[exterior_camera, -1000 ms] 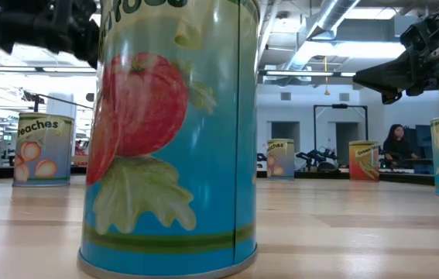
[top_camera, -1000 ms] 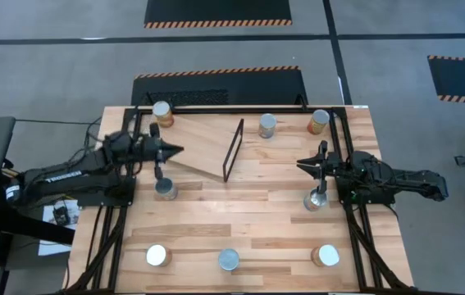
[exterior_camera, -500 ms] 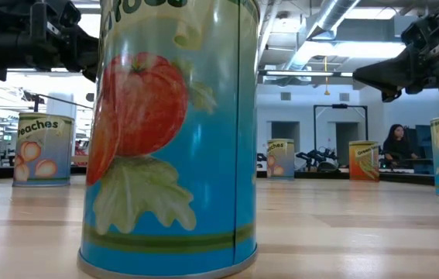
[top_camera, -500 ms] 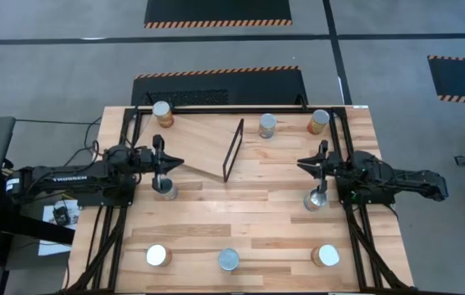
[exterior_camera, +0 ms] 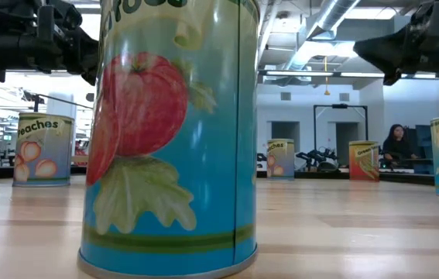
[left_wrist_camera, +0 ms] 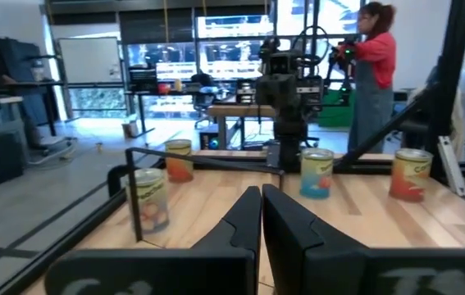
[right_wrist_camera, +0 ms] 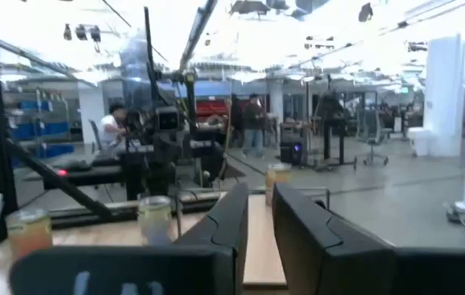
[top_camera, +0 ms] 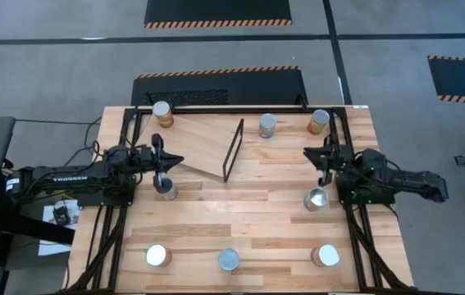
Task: Pick and place cans onto a shelf
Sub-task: Put the top canned peaches on the shelf
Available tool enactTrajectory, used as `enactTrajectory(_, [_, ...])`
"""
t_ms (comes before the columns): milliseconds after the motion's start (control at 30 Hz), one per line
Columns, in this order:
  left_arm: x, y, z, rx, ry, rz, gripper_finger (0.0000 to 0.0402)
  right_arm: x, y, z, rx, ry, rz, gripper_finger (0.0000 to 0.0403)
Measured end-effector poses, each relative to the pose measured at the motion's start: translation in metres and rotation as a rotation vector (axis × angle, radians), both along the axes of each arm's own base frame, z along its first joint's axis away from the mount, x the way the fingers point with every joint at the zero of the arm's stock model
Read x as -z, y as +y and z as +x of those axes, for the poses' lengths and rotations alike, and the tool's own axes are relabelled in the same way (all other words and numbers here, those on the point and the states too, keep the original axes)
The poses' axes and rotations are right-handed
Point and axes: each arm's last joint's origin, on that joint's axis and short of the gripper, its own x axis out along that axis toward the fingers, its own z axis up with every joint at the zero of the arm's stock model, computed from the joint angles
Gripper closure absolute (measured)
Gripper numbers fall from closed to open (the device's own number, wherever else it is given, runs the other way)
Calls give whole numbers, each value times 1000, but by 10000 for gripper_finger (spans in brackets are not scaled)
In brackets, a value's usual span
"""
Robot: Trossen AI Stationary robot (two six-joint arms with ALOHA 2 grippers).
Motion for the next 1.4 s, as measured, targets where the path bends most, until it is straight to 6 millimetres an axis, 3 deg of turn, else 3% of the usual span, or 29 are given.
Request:
enactTrajectory(167, [0,1,0,-23,1,15,397,0,-1,3,17,76,-11,390])
enactTrajectory(367, [0,1,0,-28,6,47,397,-1,-5,14,64,183,21,396])
enactTrajectory(600, [0,2,0,-68,6,43,397,-12,-18,42,140,369,65,398])
enactTrajectory(1033, [-1,4,-1,-135,2,57,397,-31,-88,116,272,739,324,390])
enactTrajectory(1400, [1,4,-1,-152,24,50,397,-33,-138,172,326,956,408,314])
